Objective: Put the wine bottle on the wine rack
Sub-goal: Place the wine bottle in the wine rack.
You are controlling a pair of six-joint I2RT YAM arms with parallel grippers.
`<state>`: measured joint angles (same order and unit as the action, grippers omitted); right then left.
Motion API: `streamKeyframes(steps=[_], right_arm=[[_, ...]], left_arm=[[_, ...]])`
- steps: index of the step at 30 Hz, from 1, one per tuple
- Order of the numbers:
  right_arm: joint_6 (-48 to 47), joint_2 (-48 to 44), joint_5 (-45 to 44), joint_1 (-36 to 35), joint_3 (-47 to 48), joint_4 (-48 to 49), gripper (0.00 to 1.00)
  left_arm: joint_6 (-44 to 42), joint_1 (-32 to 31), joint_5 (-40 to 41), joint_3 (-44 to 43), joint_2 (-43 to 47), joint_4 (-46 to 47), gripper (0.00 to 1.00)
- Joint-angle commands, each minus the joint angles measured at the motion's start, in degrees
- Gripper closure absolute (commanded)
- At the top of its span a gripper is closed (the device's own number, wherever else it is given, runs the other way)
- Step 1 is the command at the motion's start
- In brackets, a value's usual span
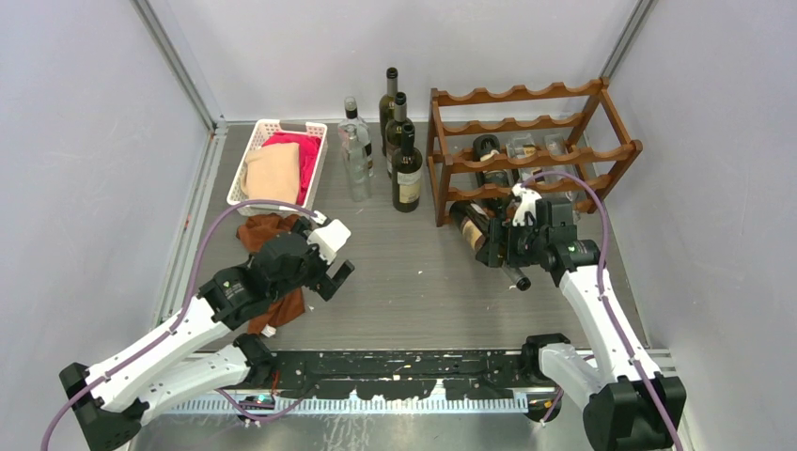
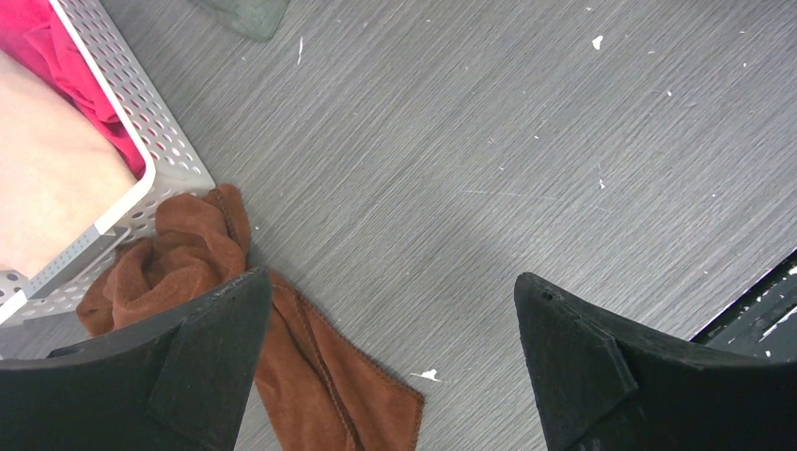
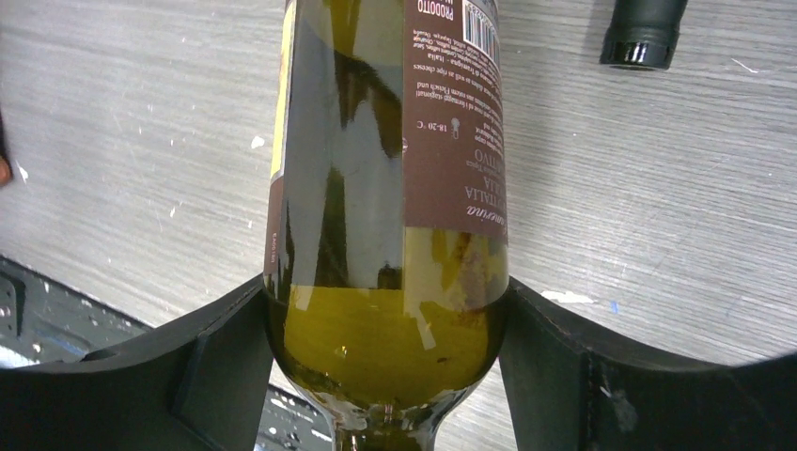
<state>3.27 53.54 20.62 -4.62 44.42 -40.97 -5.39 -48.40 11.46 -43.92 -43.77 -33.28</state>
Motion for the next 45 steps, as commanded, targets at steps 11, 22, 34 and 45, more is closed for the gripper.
streamKeyframes(steps=[11,22,34,45], right_arm=[[17.1,0.4,-6.1,-1.1,-5.5,30.2,0.99],[20.5,4.7,-9.9,-5.6,-7.3,41.5,0.93],[16.2,13.3,-24.7,-14.2,-6.3,48.3,0.74],[14.6,20.0,-30.9,-15.6,-4.7,50.9,0.25]], left_arm=[[-1.7,1.3,1.7,0.7,0.1,3.2,0.0],[-2.1,2.0,2.1,1.3,-0.2,3.7,0.0],[-2.1,2.5,0.9,1.2,-0.6,3.8,0.0],[-1.9,2.6,-1.6,0.9,-0.4,4.0,0.0]])
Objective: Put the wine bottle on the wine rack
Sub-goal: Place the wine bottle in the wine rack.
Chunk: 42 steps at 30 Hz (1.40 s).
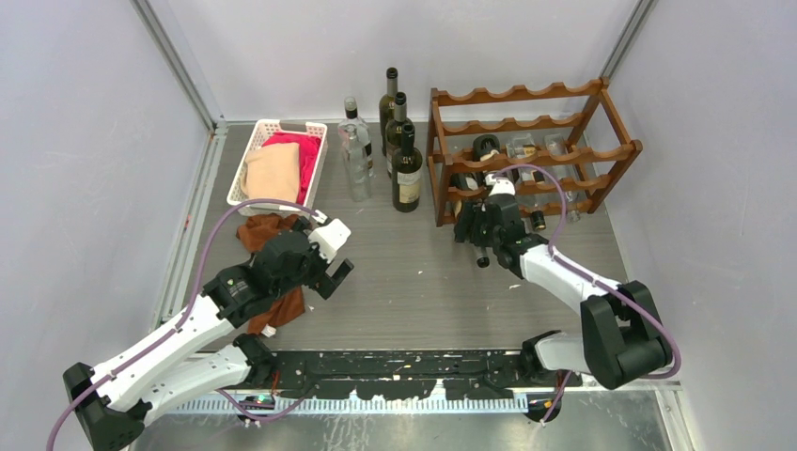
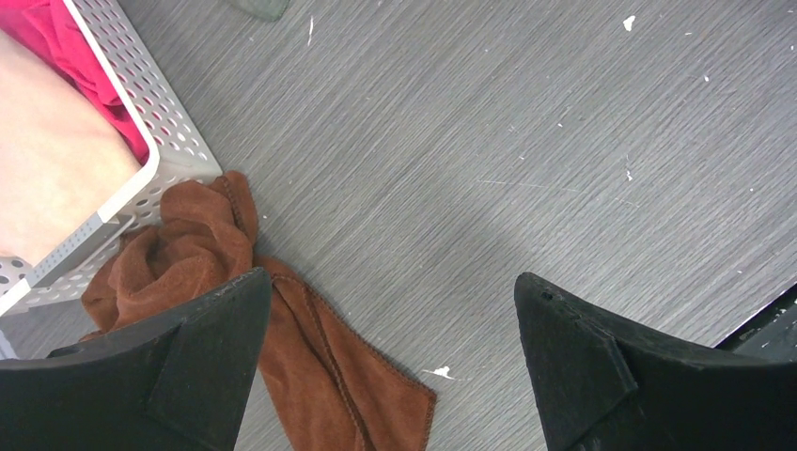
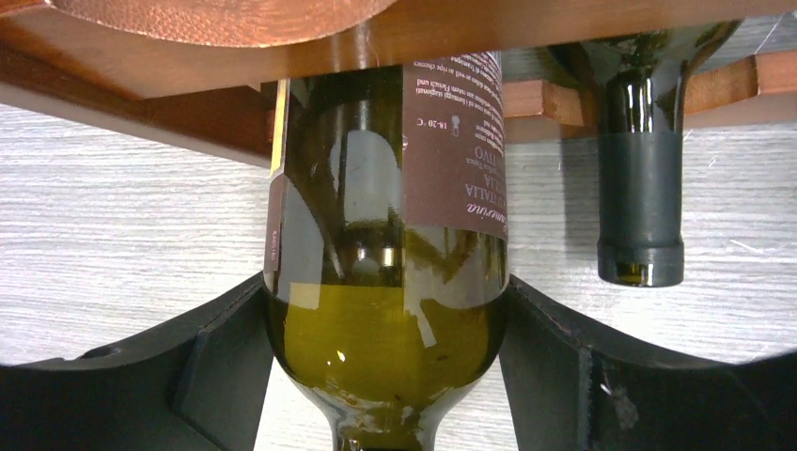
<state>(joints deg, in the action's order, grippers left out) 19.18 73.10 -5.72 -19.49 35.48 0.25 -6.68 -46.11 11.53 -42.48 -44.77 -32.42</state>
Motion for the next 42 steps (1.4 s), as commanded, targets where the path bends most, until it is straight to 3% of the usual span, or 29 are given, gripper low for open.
streamKeyframes(steps=[1,8,14,21,25,29,30,31,38,42], right_arm=[[-1.5,0.9,-4.9,-0.9,4.3,9.7,0.21],[-2.5,3.1,-5.6,-1.7,4.8,9.9,0.04],[-2.7,2.2,-5.4,-2.0,5.1,9.6,0.02],[-4.7,0.6,-3.5,-1.8,7.0,4.0,0.09],[-9.3,-3.5,2.9,0.4,7.7,-3.7,0.09],[-16.6,-8.4,21.2,6.2,8.2,-12.0,0.15],[-19.4,-8.6,25.3,7.5,9.2,-14.7,0.12],[-23.8,-8.7,27.8,8.3,9.9,-17.1,0.02],[-33.8,-9.6,27.8,8.9,9.8,-24.5,0.0],[-29.9,-9.8,27.6,8.9,6.9,-19.6,0.02]], left_arm=[[-0.5,0.3,-1.9,-0.6,0.6,3.2,0.0],[-0.4,0.3,-4.0,-0.9,0.6,3.2,0.0],[-0.2,0.3,-5.2,-1.2,0.9,2.9,0.0],[-0.1,0.3,-6.5,-1.3,1.5,2.8,0.01],[0.0,0.3,-7.2,-1.5,1.9,2.7,0.01],[0.1,0.3,-7.6,-1.4,2.9,2.9,0.01],[0.1,0.3,-7.8,-1.4,3.1,3.1,0.01],[0.1,0.3,-8.0,-1.4,3.2,3.1,0.01],[0.3,0.3,-9.0,-1.6,3.6,3.1,0.01],[0.3,0.3,-9.2,-1.6,3.8,3.1,0.01]])
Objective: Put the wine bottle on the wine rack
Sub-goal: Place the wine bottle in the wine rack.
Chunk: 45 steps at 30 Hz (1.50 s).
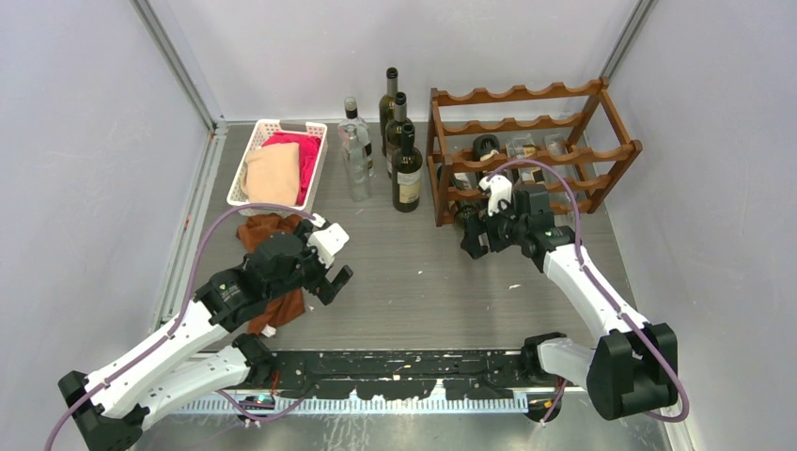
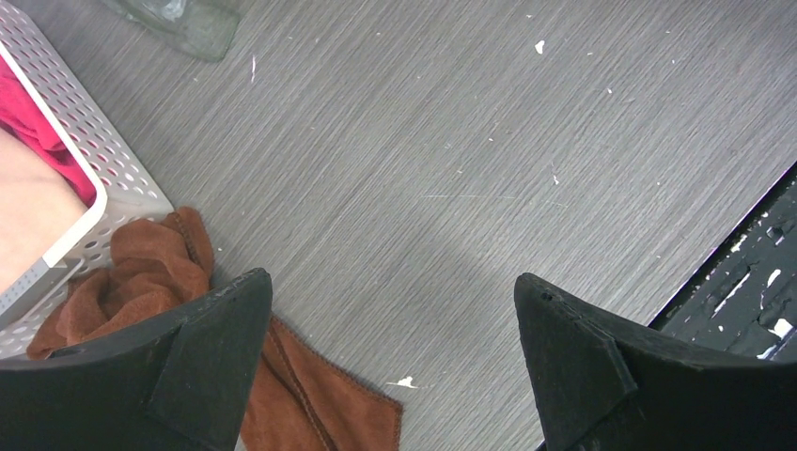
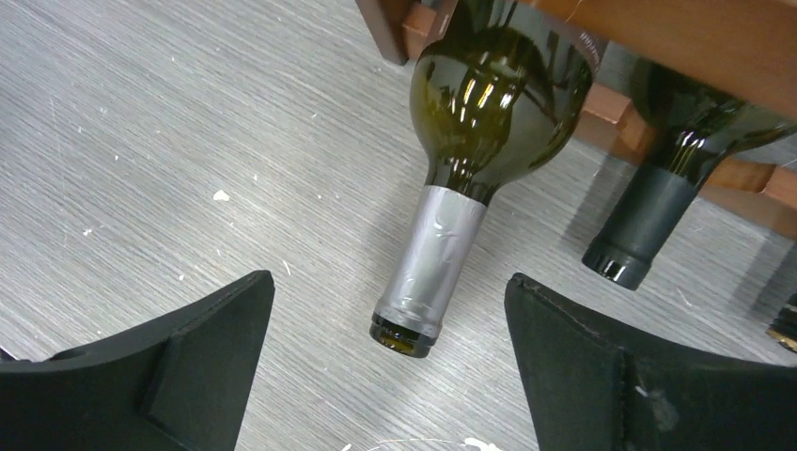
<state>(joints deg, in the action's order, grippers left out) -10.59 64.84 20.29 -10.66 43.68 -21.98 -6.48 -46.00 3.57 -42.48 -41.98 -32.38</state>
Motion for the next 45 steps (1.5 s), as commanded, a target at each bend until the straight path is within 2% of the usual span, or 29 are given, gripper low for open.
streamKeyframes(steps=[1,3,7,13,25,29,33,39,42,45], right_arm=[[1.1,-0.9,0.4,0.0,-1.3,3.5,0.07],[3.6,0.1,-2.9,0.0,-1.9,5.2,0.19],[6.8,1.5,-6.2,-0.1,-2.8,7.7,0.37],[10.3,4.0,-6.5,-0.4,-2.7,7.6,0.49],[21.7,6.0,-3.6,-0.4,-4.9,11.2,0.84],[26.2,4.5,-3.3,-0.5,-6.7,15.3,0.86],[29.9,7.0,-5.2,-0.6,-5.9,15.7,0.86],[30.4,9.4,-5.9,-0.7,-5.5,17.4,0.85],[30.5,10.2,-5.9,-0.7,-4.6,17.0,0.82],[30.8,10.2,-6.0,-0.7,-4.1,15.8,0.71]], left_arm=[[0.1,0.2,-1.4,-1.6,1.0,3.1,0.01],[0.0,0.2,-1.4,-1.6,1.0,3.0,0.01],[0.1,0.2,-1.4,-1.6,1.1,3.0,0.01],[0.0,0.2,-1.5,-1.6,1.4,3.0,0.02],[-0.1,0.2,-1.3,-1.5,1.6,3.1,0.02],[-0.2,0.2,-1.1,-1.4,1.3,3.3,0.01],[-0.3,0.3,-1.1,-1.4,0.8,3.2,0.02],[-0.4,0.6,-1.0,-1.4,0.6,3.3,0.01],[-0.3,0.7,-1.1,-1.3,0.6,3.3,0.02],[-0.3,0.7,-1.2,-1.3,0.7,3.4,0.01]])
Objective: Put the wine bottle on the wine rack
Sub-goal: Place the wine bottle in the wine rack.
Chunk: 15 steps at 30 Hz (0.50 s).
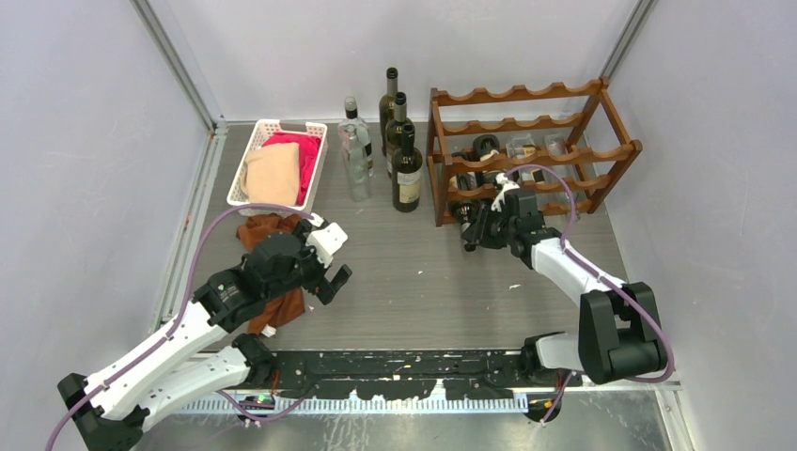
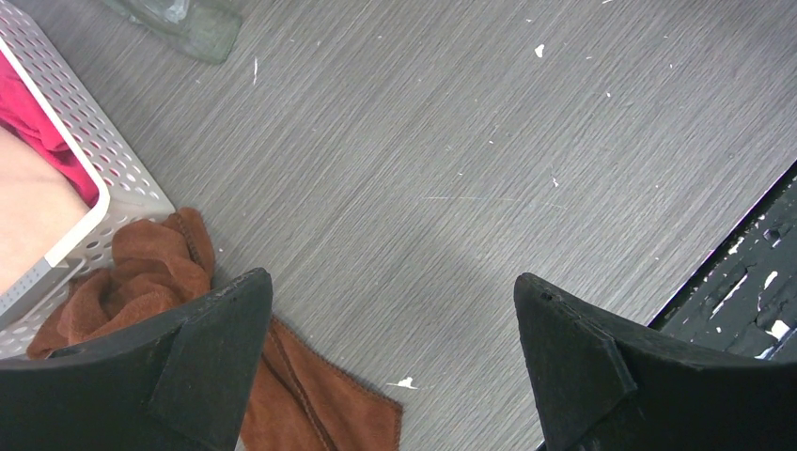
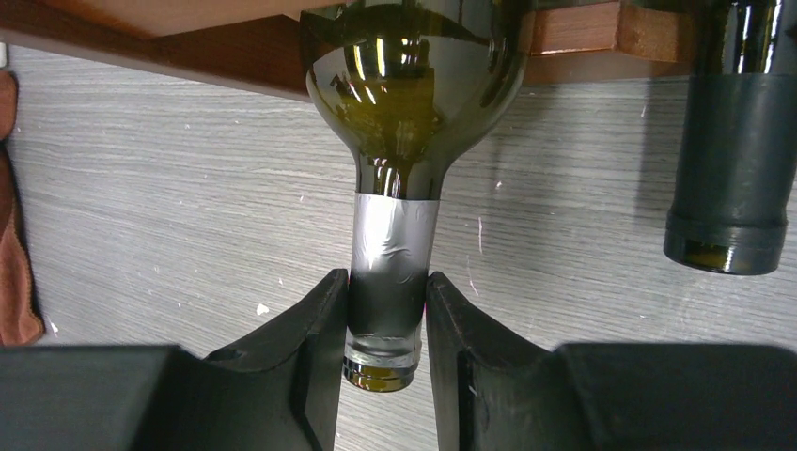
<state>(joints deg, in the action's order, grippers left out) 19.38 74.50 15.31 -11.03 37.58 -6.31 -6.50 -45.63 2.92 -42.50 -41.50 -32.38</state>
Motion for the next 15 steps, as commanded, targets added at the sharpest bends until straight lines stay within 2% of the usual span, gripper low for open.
streamKeyframes(steps=[1,4,8,15], right_arm=[[0.9,0.3,-1.2,-0.3,1.9,0.0,0.69],[1.4,-0.6,-1.5,-0.3,1.7,-0.3,0.64],[1.9,-1.5,-1.5,-0.2,1.5,-0.9,0.64],[2.9,-1.6,-1.5,0.5,1.7,-2.0,0.53]], left_arm=[[-0.3,0.4,-0.5,-1.3,0.2,3.3,0.01],[-0.3,0.4,-0.5,-1.3,0.4,3.3,0.01],[-0.4,0.3,-0.4,-1.3,0.5,3.3,0.01],[-0.4,0.4,-0.3,-1.3,0.4,3.2,0.01]])
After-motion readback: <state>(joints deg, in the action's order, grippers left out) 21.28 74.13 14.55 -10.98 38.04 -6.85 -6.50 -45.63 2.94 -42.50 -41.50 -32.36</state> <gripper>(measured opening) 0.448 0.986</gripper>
